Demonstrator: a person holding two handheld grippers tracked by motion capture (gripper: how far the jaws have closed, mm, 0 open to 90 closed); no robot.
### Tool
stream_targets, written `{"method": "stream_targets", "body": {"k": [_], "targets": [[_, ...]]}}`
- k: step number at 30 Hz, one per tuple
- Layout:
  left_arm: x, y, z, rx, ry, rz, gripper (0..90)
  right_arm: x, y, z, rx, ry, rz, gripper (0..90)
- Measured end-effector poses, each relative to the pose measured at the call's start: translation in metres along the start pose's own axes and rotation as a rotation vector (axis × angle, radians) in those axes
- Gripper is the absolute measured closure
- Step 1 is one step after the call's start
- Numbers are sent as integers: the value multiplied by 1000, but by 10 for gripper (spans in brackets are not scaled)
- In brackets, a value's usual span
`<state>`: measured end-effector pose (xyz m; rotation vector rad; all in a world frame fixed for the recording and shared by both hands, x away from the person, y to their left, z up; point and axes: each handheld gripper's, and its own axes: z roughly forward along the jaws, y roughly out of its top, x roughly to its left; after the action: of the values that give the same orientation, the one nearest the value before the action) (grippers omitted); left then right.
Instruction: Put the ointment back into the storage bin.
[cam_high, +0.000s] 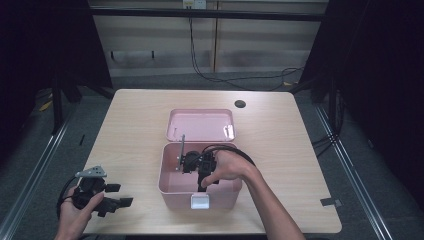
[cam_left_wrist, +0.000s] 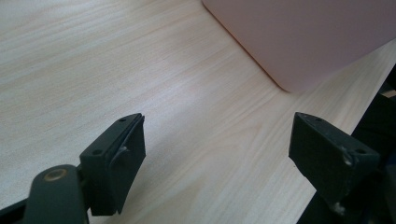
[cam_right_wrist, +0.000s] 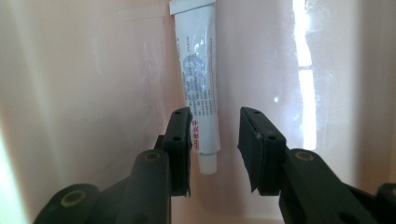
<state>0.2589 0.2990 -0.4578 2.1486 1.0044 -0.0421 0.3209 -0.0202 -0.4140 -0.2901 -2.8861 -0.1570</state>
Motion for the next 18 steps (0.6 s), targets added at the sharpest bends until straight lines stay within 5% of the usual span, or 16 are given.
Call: {"method": "stream_targets", "body": {"k": [18], "targets": [[0, 0, 0, 6, 1, 0, 186, 7, -25, -36, -68, -61, 45, 626]]}}
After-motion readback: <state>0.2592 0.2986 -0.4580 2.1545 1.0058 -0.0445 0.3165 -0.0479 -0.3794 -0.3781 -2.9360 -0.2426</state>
